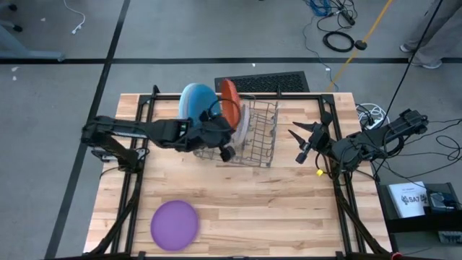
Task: Sort dishes
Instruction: Put the orange plate into the dish rack
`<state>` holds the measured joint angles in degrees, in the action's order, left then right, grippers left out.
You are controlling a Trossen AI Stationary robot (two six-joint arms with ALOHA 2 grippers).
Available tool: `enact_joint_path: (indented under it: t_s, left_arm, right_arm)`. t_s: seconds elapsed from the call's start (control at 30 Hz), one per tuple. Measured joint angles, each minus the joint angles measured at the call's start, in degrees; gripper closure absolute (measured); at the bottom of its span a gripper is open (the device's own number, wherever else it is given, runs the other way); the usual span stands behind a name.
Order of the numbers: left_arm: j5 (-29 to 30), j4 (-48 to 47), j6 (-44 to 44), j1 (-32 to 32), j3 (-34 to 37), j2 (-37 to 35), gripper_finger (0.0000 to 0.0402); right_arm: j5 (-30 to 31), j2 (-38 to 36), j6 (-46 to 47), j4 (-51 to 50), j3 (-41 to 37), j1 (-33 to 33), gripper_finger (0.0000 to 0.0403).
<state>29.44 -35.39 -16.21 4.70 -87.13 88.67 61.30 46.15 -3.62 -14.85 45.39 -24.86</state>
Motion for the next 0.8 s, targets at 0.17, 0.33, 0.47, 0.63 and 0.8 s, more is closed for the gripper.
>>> enact_joint_path:
  t_s: [0.17, 0.33, 0.47, 0.63, 0.8]
  left_arm:
    - [-6.7, 17.1, 0.0, -1.3, 14.6, -6.8, 0.0401]
    - [-11.1, 22.1, -1.8, -3.2, 23.7, -12.1, 0.0401]
    - [-20.0, 23.7, 0.2, -6.0, 27.1, -14.2, 0.0401]
    - [-30.6, 26.1, 3.0, -11.0, 30.0, -14.6, 0.0401]
    - [-38.6, 26.4, 5.0, -16.5, 31.1, -14.6, 0.0401]
  right_arm:
    - [0.2, 0.0, 0.9, 0.0, 0.0, 0.0, 0.0271]
    - [0.1, 0.0, 2.4, 0.1, 0.0, 0.0, 0.0271]
    - [0.1, 0.0, 3.4, 0.1, 0.0, 0.0, 0.0271]
    - [0.1, 0.0, 5.0, 0.5, 0.0, 0.0, 0.0271]
    - [0.0, 0.1, 6.6, 0.4, 0.0, 0.0, 0.0271]
